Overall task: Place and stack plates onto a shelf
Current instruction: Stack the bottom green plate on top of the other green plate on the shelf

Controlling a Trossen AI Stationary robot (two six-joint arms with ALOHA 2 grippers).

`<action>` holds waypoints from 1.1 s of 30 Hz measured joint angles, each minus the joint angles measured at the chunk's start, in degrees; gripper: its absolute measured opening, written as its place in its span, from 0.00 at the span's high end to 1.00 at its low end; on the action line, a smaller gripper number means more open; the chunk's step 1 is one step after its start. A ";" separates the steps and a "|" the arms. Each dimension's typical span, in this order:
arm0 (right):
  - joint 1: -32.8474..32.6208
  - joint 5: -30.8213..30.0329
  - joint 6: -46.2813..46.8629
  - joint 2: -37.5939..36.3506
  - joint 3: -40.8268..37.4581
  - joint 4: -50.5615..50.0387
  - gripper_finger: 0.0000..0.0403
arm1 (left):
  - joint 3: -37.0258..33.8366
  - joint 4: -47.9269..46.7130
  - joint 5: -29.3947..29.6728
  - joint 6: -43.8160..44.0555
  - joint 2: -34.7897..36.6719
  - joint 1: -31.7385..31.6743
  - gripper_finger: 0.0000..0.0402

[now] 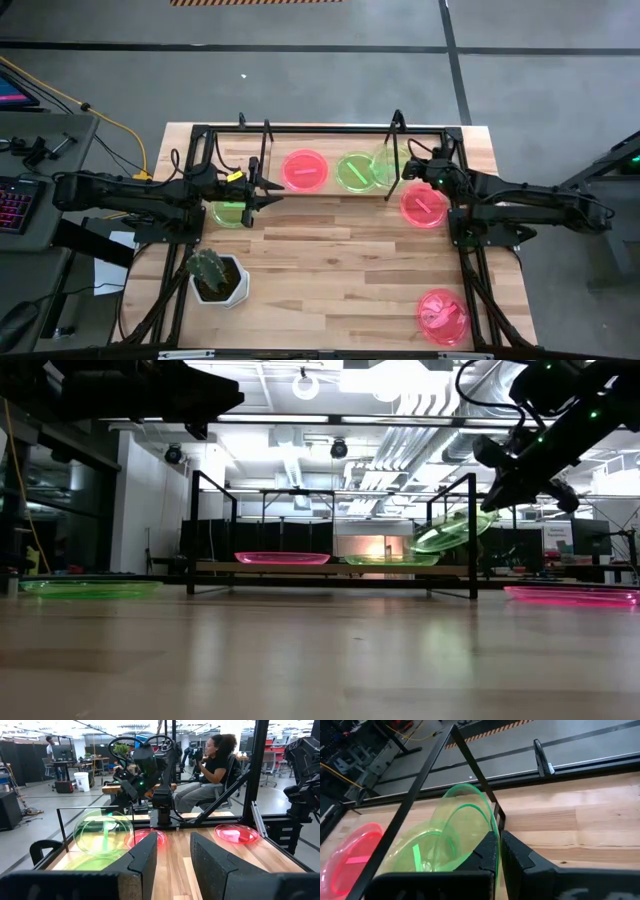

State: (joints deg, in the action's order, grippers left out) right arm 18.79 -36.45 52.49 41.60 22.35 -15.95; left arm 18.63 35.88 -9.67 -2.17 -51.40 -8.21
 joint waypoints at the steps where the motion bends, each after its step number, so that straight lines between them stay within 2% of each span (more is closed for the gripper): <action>1: 0.00 -0.15 0.04 0.55 0.00 0.37 1.00 | 0.00 0.00 -0.02 0.00 -0.01 0.00 0.74; 20: 0.00 0.25 1.96 11.05 0.13 11.36 1.00 | 0.00 -0.04 0.00 0.02 0.00 0.00 0.74; 33: 0.00 4.71 0.52 14.27 0.22 14.06 1.00 | 0.00 -0.07 -0.01 0.02 0.01 0.00 0.74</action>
State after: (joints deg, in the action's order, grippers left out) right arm 18.79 -31.73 53.01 55.88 22.57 -1.89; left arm 18.63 35.81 -9.68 -2.15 -51.40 -8.21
